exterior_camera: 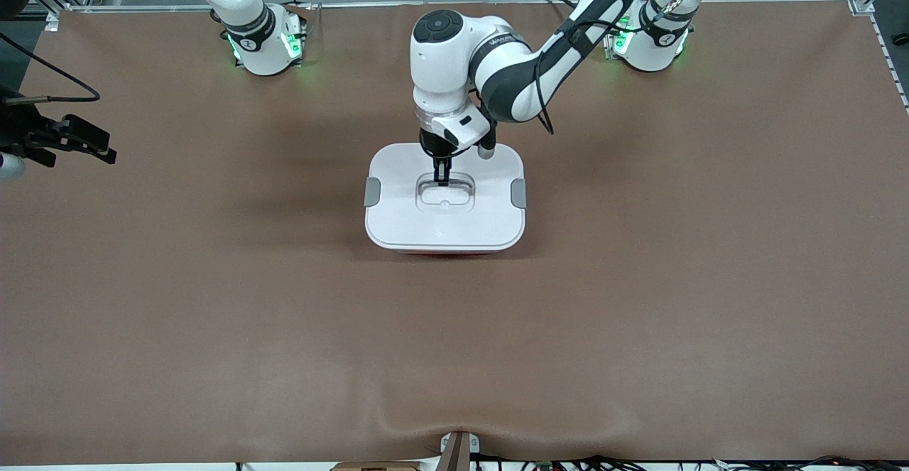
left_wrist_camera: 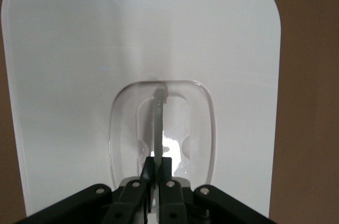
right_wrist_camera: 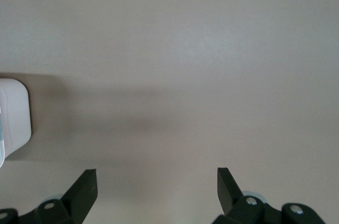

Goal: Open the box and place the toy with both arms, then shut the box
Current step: 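Open the left gripper and release the lid handle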

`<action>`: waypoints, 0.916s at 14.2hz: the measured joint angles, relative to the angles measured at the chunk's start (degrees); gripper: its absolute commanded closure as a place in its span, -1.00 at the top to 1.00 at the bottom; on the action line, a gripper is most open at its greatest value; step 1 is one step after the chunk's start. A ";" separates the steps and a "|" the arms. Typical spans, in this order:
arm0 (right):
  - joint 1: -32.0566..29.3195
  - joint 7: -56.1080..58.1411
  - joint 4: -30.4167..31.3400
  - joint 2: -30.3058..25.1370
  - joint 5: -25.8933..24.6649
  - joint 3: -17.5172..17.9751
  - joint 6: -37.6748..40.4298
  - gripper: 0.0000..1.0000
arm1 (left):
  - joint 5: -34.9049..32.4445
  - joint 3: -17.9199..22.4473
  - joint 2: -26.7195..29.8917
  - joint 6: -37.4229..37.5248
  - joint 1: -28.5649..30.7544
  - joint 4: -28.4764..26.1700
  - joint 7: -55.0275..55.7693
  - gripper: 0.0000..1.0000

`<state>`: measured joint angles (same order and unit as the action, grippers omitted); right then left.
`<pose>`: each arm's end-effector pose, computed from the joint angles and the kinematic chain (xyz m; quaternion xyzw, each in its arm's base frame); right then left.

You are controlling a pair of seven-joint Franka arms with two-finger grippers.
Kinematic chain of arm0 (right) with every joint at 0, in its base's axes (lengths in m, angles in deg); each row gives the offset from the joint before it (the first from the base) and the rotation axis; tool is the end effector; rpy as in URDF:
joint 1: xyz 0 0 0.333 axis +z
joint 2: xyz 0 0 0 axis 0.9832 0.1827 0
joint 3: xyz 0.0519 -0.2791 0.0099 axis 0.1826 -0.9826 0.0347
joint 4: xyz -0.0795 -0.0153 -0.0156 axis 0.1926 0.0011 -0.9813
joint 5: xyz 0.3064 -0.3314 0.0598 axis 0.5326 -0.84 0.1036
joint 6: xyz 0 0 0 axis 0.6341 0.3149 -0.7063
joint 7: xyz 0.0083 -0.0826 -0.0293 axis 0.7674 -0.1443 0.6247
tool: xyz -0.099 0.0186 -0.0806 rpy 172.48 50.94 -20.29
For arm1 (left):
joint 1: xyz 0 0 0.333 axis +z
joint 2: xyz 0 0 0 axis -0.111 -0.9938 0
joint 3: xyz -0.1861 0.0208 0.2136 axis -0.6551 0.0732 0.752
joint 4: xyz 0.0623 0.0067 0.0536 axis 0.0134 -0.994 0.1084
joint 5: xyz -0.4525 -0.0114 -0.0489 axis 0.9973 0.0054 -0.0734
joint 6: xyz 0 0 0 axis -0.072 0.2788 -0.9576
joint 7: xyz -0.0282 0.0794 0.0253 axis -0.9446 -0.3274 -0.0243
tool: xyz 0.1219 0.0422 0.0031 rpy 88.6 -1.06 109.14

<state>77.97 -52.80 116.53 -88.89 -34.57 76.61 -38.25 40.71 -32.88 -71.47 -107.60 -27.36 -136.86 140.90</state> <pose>0.6127 -0.0409 0.5415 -0.9997 -0.0164 0.0145 0.0085 0.4422 -0.5952 0.2757 0.7131 0.6908 0.0718 0.0956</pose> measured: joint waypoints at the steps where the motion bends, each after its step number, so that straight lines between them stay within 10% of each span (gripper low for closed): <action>1: -0.04 0.00 0.00 0.00 0.00 -0.02 0.00 1.00 | -0.11 0.01 -0.01 0.04 -0.06 0.00 0.00 -1.00; 13: -0.95 -2.23 -0.20 0.00 0.00 -0.02 -0.70 1.00 | -2.31 0.08 -0.63 0.34 -0.69 0.00 0.68 -1.00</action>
<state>77.02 -55.03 116.33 -88.89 -34.57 76.59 -38.95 38.40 -32.80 -72.09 -107.27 -28.06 -136.86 141.58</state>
